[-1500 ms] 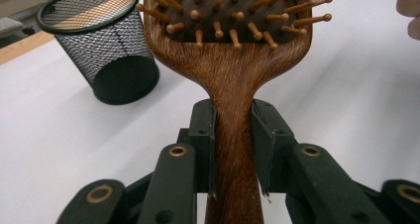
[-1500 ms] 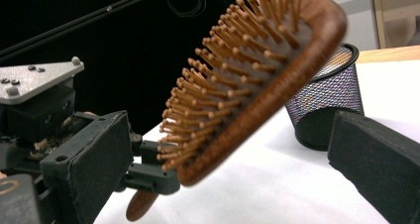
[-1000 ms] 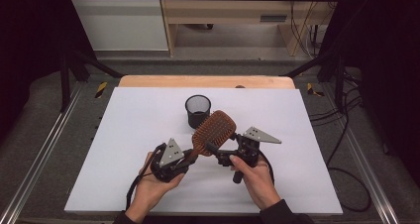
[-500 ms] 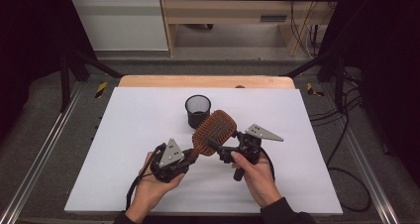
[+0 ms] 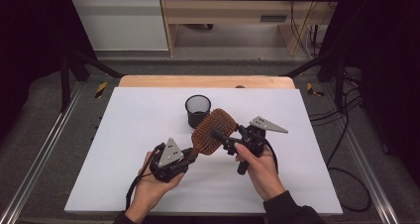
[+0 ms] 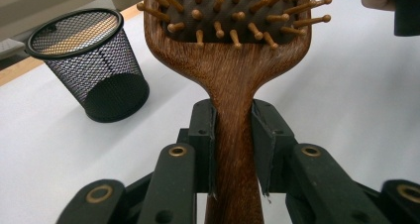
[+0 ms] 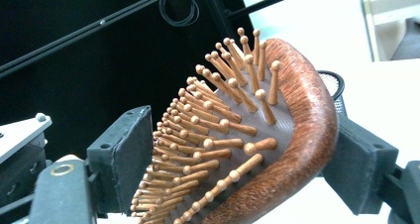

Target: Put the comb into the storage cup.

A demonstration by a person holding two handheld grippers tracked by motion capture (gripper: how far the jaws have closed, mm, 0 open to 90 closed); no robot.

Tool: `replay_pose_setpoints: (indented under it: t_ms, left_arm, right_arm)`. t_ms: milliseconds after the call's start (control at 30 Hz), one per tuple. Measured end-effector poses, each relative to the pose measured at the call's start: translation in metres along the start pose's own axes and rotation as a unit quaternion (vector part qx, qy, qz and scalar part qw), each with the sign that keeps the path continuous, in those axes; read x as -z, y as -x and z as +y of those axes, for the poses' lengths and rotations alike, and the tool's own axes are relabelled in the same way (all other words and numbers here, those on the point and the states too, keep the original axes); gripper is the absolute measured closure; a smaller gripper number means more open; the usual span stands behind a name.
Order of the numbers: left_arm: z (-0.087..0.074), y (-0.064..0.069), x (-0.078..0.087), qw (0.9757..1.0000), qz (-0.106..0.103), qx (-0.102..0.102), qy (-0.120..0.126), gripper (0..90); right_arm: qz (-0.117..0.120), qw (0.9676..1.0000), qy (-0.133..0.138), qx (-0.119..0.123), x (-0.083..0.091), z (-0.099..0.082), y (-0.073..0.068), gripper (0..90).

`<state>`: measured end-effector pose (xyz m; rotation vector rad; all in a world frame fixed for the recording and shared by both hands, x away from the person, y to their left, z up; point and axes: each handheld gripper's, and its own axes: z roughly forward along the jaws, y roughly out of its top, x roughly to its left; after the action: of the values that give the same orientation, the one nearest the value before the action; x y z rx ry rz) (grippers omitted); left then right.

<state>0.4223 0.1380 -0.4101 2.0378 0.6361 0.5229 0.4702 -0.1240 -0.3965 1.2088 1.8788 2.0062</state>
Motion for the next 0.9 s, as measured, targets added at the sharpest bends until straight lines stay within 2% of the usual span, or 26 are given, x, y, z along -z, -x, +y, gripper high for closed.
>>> replay_pose_setpoints:
  t_ms: [167,500,633,900]
  left_arm:
    - [0.000,0.000,0.000,1.0000,0.000,0.000,0.003,72.7]
    - [0.001,0.001,0.001,1.0000,-0.002,-0.002,0.006,72.7]
    - [0.001,0.000,0.001,1.0000,-0.004,0.001,0.007,72.8]
    - [-0.001,-0.003,0.001,0.9999,-0.009,0.009,0.009,72.9]
  right_arm:
    - [0.008,0.9999,-0.010,-0.005,0.000,0.004,0.000,22.1]
    - [0.019,0.9996,-0.012,-0.018,-0.003,0.010,-0.001,24.9]
    - [0.024,0.9991,-0.010,-0.035,-0.003,0.010,-0.002,25.8]
    - [0.025,0.9992,-0.010,-0.031,-0.003,0.013,-0.005,33.9]
